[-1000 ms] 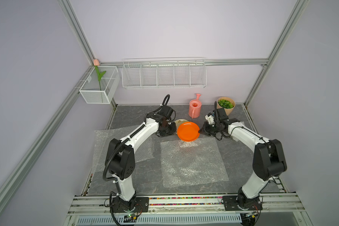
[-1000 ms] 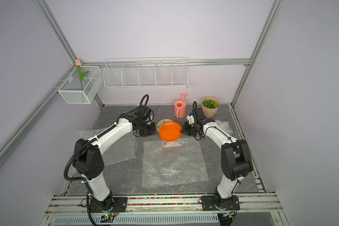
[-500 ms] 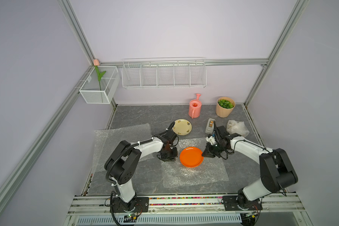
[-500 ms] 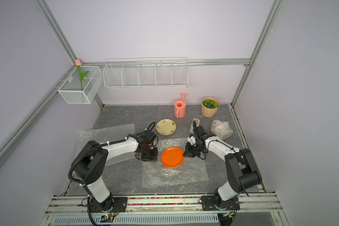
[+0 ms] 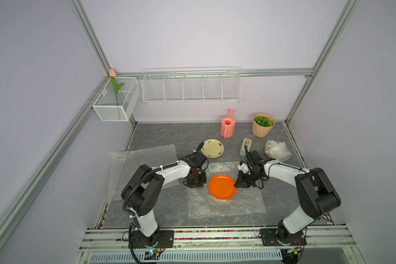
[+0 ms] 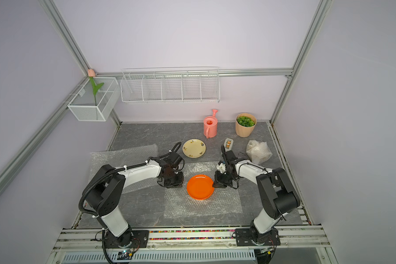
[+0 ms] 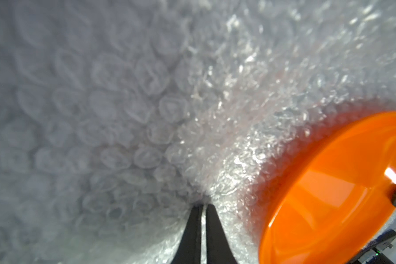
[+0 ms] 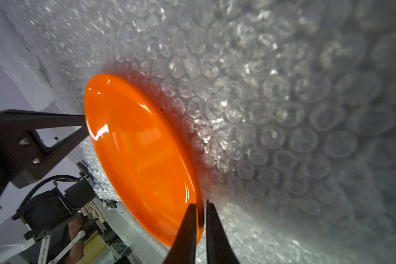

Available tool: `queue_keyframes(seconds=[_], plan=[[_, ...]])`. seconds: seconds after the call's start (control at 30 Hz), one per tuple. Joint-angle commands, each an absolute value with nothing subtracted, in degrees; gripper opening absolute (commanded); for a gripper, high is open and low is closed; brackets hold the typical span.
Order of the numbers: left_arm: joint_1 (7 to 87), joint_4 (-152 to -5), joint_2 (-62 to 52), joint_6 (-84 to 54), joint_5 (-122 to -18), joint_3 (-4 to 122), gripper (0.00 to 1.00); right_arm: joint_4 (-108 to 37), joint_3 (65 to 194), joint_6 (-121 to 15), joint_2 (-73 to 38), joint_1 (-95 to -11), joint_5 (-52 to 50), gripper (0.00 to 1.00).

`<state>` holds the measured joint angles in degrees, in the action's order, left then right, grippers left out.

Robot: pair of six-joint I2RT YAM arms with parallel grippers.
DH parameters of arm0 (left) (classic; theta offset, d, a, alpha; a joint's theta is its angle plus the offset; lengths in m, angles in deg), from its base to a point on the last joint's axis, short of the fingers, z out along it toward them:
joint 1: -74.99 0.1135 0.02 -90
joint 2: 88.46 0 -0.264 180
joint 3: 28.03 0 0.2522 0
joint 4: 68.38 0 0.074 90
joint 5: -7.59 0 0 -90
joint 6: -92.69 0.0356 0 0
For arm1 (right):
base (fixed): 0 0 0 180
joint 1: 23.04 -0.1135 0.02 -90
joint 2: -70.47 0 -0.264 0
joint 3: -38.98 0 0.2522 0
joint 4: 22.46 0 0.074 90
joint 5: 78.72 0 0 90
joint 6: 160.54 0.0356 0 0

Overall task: Wrap dinner plates in bubble wrap
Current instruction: Place the plate on the bubble wrap, then wrap the plate in the bubble wrap.

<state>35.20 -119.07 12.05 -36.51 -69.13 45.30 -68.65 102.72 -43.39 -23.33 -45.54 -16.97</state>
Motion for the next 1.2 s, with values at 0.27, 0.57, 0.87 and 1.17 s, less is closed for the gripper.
queue_keyframes(seconds=[0.27,0.57,0.87,1.17], plan=[[38.73,-127.21,7.3,-33.05,-76.33,43.74,0.1,-73.16,106.37,-49.52,-13.21,-50.07,-16.71,0.4],[36.56,-127.92,-1.59,-35.35,-70.69,43.9,0.12,-74.9,109.8,-79.48,-12.26,-73.07,-5.99,0.49],[33.16,-120.83,-10.21,-49.43,-70.69,29.18,0.11,-81.68,110.83,-96.8,-19.5,-85.46,2.16,0.49],[33.64,-121.56,-12.89,-51.12,-73.65,22.13,0.11,-77.97,107.77,-98.05,-23.75,-91.3,7.22,0.5]])
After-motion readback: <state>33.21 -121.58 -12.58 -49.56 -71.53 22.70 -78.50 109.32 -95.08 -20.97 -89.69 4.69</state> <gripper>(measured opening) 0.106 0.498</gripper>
